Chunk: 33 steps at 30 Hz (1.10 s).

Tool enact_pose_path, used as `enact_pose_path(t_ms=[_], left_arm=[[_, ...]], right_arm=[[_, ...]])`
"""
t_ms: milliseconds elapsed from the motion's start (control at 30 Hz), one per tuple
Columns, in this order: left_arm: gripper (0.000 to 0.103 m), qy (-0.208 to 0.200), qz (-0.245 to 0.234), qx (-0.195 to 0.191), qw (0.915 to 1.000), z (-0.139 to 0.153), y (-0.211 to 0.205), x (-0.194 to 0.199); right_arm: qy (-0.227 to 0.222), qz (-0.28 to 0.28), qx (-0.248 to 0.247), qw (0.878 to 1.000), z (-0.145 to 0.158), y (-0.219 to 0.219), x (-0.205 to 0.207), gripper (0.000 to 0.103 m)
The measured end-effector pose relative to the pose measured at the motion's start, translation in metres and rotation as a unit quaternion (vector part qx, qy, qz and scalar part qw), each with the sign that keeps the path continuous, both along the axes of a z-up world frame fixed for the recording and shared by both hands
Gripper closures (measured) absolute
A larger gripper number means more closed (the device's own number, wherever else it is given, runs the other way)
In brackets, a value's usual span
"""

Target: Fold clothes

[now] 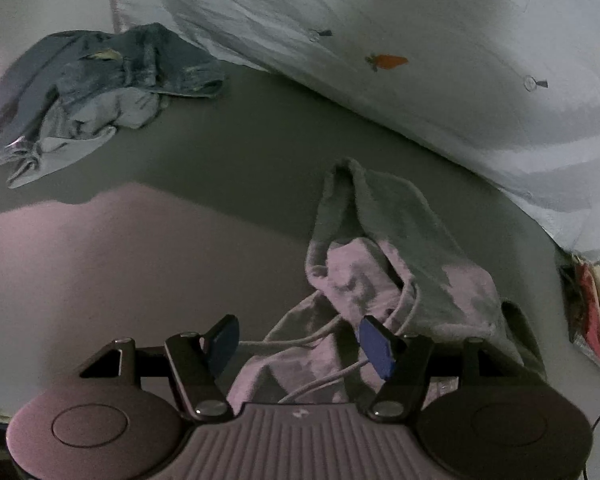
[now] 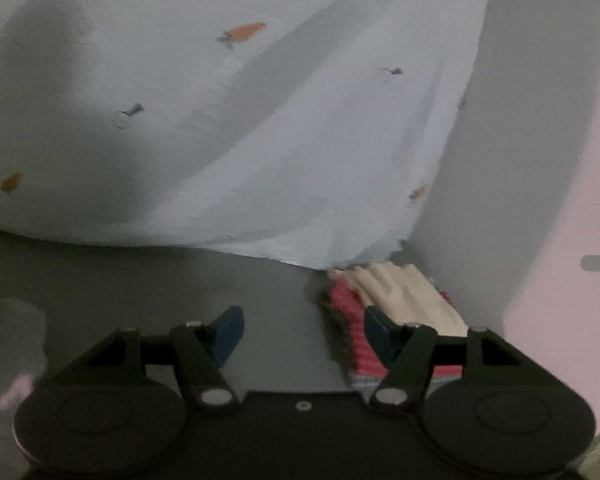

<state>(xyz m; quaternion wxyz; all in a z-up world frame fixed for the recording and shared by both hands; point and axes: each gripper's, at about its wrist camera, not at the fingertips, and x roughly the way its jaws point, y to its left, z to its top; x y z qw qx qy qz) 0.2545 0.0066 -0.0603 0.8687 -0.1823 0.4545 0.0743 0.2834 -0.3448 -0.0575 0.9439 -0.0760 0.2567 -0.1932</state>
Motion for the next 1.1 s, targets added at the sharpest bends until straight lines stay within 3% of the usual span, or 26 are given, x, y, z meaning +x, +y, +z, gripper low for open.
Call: enact_pose_path(t_ms=[133,200,267,367,467,633,733,833,933,967,1000,1067,1100], left_arm=[[0.035,-0.005,-0.03,0.012,0.9995,0.001,-0.018,0.01],[0.035,-0.003,-0.039,0.012,0.9992,-0.001,-0.025,0.012],[0.035,-0.001,-0.048,0.013,0.9987,-0.002,-0.031,0.014],[0.03,0.001,-0.052,0.013,0.9986,-0.005,-0.033,0.014],[0.03,0.005,-0.043,-0.014,0.999,-0.015,-0.025,0.017],[0.029,0.001,-0.027,-0.092,0.9954,-0.041,0.001,0.041],[0.028,0.016,-0.005,-0.146,0.9891,-0.073,0.02,0.078],[0.028,0.039,0.012,-0.177,0.9834,-0.106,0.031,0.118],[0.028,0.063,0.008,-0.179,0.9817,-0.127,0.033,0.152],[0.015,0.065,0.001,-0.184,0.9807,-0.129,0.032,0.161],[0.016,0.056,-0.009,-0.192,0.9798,-0.128,0.031,0.166],[0.016,0.044,-0.018,-0.153,0.9871,-0.125,0.024,0.176],[0.017,0.048,-0.02,-0.128,0.9905,-0.125,0.02,0.18]], right_arm=[[0.036,0.061,0.061,0.996,-0.016,0.013,-0.011,0.048],[0.056,0.12,0.111,0.985,-0.025,0.032,-0.014,0.062],[0.072,0.188,0.157,0.967,-0.035,0.054,-0.016,0.065],[0.096,0.268,0.198,0.938,-0.042,0.085,-0.006,0.063],[0.118,0.289,0.207,0.927,-0.051,0.096,0.016,0.049],[0.186,0.287,0.252,0.906,-0.083,0.101,0.055,0.04],[0.207,0.269,0.255,0.906,-0.104,0.106,0.073,0.032],[0.223,0.255,0.258,0.905,-0.12,0.109,0.1,0.03],[0.24,0.233,0.311,0.89,-0.131,0.111,0.128,0.028],[0.244,0.224,0.326,0.886,-0.134,0.112,0.134,0.026],[0.247,0.214,0.338,0.883,-0.138,0.113,0.141,0.025],[0.257,0.2,0.343,0.881,-0.146,0.121,0.151,0.026],[0.261,0.194,0.345,0.881,-0.15,0.124,0.156,0.033]])
